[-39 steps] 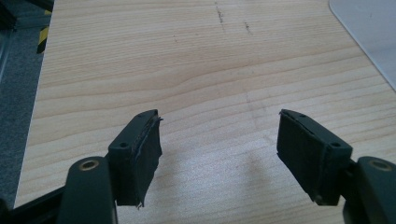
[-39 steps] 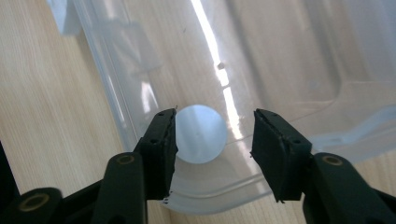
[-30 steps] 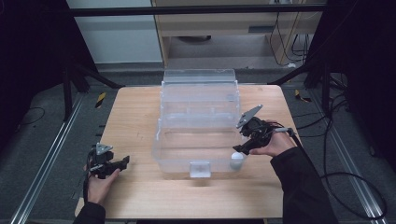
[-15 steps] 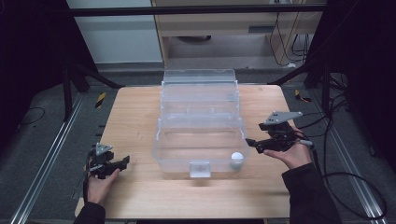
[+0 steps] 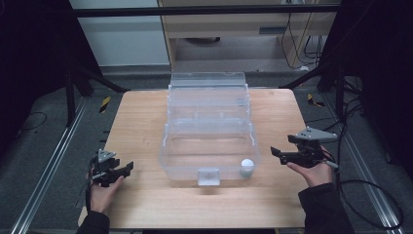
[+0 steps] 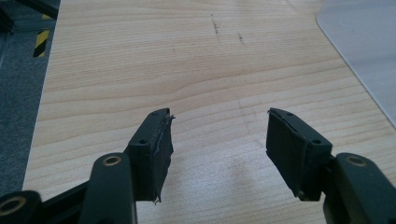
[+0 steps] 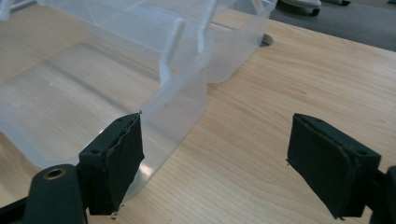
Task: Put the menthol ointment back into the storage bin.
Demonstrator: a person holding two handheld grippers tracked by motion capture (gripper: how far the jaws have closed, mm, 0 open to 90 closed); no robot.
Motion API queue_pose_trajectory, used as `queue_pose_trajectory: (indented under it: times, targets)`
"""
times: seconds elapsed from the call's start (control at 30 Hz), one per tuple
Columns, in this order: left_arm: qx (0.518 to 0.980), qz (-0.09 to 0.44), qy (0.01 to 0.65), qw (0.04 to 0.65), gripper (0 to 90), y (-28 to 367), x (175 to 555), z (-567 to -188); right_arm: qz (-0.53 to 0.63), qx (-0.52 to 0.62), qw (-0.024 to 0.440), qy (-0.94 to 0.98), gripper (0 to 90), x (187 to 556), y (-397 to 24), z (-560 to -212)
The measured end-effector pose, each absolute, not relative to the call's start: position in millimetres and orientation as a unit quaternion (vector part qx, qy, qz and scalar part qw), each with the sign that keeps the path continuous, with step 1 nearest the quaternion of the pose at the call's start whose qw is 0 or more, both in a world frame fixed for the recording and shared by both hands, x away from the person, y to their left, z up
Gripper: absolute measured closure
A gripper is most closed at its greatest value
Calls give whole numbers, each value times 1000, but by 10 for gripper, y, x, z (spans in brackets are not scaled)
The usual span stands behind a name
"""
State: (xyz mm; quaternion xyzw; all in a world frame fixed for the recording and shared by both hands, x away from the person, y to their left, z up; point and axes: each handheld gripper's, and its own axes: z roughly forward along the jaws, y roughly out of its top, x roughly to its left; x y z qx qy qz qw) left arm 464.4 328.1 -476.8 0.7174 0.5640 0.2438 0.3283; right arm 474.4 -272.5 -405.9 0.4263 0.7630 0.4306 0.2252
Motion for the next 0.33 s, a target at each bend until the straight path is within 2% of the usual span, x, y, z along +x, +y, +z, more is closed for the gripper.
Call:
queue_pose_trajectory:
  times: [0.33]
  targets:
    - [716,248,566,325,349,3288,4654,-4783,411,453,225,759,161,4752,-2892,-4381]
